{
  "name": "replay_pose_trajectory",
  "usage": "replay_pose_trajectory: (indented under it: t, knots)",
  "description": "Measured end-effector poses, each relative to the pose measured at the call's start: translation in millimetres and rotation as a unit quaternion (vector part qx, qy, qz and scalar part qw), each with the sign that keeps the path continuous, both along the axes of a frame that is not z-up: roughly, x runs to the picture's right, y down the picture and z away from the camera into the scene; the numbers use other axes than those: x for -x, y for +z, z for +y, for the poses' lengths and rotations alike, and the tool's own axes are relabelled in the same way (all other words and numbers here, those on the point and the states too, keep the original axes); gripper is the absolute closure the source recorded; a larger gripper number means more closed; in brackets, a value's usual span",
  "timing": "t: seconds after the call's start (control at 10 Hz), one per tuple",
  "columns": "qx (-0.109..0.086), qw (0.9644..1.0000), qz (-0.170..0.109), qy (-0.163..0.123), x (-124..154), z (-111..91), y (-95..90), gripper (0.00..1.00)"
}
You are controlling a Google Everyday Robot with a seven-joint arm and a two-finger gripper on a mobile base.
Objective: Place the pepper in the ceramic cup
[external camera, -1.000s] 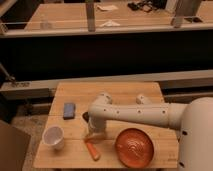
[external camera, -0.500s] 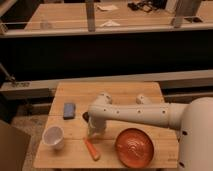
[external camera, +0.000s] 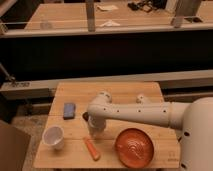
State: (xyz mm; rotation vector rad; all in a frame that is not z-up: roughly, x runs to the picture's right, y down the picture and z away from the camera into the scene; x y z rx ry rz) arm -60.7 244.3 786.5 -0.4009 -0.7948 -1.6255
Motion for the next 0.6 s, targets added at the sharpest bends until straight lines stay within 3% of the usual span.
replay_pose_trajectory:
  t: [0.1,0.2,0.6]
  knots:
    - [-0.002,1.0000,0.000,-0.002,-0.3,-1.6,-1.5,0.96]
    - [-0.005,1.0000,-0.002,-0.005,-0.1,-2.5,-2.6,0.97]
    - [-0.004,0.9998,-0.010,-0.016,7.6,4.7,-3.8,0.68]
